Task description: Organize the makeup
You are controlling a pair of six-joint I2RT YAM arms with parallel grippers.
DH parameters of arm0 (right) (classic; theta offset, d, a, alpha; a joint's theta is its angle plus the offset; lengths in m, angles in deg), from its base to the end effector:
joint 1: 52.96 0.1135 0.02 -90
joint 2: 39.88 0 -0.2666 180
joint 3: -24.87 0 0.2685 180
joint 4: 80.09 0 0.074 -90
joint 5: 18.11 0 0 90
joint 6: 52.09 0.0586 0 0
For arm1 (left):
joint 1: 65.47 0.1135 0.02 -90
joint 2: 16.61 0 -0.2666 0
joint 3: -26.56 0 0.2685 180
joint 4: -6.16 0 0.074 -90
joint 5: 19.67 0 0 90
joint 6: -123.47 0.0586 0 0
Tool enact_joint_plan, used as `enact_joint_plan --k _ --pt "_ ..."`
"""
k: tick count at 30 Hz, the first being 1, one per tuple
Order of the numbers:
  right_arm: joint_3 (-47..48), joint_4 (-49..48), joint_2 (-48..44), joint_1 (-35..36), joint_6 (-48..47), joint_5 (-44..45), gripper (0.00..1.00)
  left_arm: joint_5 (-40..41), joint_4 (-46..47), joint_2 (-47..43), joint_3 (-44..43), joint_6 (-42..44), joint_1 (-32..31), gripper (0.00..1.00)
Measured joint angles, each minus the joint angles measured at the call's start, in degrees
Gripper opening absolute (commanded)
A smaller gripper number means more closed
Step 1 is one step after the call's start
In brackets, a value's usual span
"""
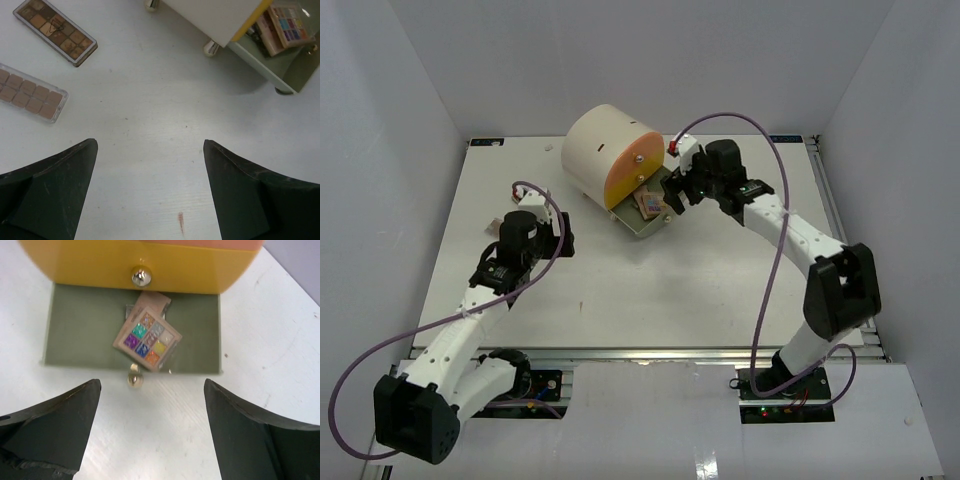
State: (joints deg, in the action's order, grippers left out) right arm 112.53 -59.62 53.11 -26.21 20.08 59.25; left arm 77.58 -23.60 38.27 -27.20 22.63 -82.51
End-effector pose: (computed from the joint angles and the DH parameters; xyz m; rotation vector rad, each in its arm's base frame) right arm 0.3687 0.2002 0.2977 -0.8957 1.8152 0.3215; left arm 0.2397 -0.0657 0.2585 0.0384 2.1086 -0.1584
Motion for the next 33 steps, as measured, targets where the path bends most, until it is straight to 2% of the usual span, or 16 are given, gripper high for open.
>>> enact_joint_plan --k 4,8,15,18,26,33 --pt "-8.7 -2.0 -11.0 -9.0 0.6 -12.9 0.9 -5.9 0.7 7.0 -2.2 -4.8 8.1 0.98" --pt "-13.8 -4.3 -16.2 -18.6 0.8 -24.8 0.9 -10.4 0.2 20.0 -8.7 -11.9 14.4 0.98" --pt "-19.2 -4.2 -20.2 -20.3 0.6 -35.3 0.9 -7.0 -11.8 54.7 -39.8 -24.3 16.7 0.98" --pt "-19.4 -4.2 -21.0 -20.5 0.6 -37.5 0.9 -4.2 -15.8 64.0 -50.0 -27.0 16.7 0.98" --pt "-19.4 -4.3 -21.7 -20.8 0.4 -40.1 0.9 1.2 -26.0 72.6 -66.0 -30.4 16.7 0.96" --pt "-19.4 -4.3 -21.7 -20.8 0.1 -40.3 0.9 4.5 -29.6 73.0 -65.5 -31.0 16.7 0.96"
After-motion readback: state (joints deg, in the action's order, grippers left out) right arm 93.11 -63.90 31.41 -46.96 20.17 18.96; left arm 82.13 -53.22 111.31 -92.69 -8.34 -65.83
